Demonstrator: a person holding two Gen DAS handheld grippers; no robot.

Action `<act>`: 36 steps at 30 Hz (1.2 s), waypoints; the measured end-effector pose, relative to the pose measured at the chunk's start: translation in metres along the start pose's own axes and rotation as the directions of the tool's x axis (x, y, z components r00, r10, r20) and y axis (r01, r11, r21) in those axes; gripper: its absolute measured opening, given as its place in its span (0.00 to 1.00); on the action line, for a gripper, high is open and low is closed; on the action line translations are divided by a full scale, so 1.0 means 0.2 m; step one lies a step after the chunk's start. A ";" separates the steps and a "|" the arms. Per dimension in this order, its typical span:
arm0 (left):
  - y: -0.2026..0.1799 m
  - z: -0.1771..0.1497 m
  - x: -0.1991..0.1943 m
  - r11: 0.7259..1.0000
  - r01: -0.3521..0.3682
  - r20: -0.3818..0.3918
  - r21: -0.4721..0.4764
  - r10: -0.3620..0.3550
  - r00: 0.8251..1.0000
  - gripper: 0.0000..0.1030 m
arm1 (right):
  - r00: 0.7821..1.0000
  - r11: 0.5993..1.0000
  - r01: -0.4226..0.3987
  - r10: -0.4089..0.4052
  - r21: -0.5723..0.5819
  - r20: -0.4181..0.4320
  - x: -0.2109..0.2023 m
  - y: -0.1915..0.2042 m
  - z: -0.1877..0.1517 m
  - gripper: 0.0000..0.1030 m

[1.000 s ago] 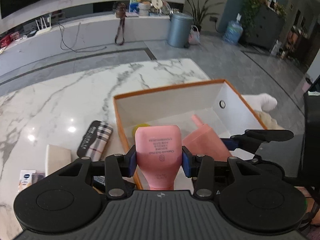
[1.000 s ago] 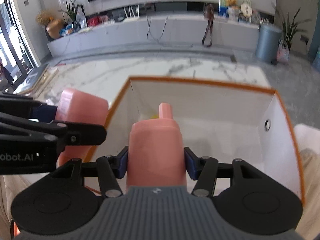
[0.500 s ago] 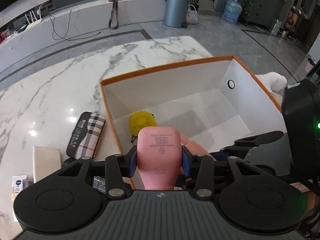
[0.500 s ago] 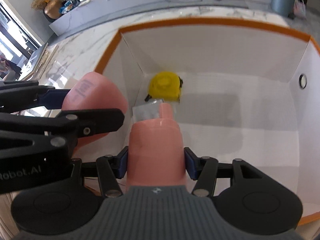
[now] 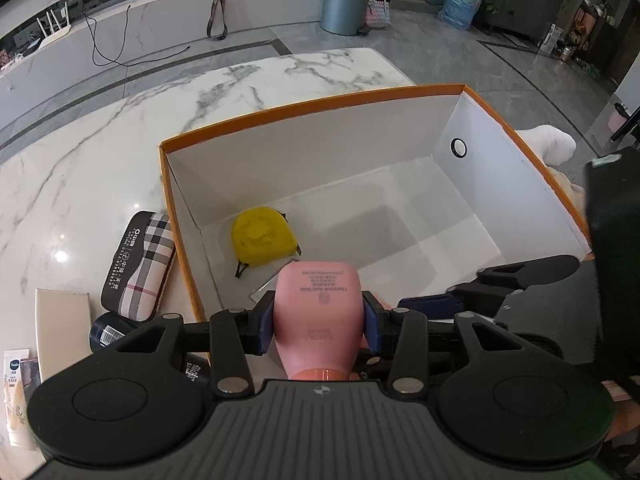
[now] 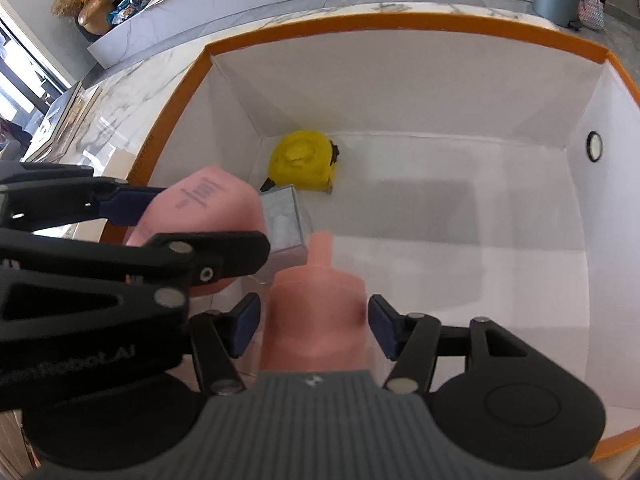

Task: Organize rigid objects
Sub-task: 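Carry both pink bottles into the orange box and release them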

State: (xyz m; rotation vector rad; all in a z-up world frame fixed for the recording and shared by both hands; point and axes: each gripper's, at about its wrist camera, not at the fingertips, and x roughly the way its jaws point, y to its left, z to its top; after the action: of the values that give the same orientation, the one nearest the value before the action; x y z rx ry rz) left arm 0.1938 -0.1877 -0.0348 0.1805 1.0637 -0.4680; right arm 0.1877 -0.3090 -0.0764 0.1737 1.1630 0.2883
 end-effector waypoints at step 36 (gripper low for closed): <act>-0.11 -0.06 0.07 0.972 -0.169 -0.036 0.164 0.177 0.984 0.52 | 0.966 0.979 0.198 -0.204 0.052 0.159 -0.09 -0.12 -0.03 0.63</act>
State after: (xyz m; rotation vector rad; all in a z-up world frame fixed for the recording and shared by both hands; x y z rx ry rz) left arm 0.1805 -0.2065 -0.0500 0.4265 1.0492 -0.3929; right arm 0.1783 -0.3376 -0.0709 0.1075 1.0140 0.0723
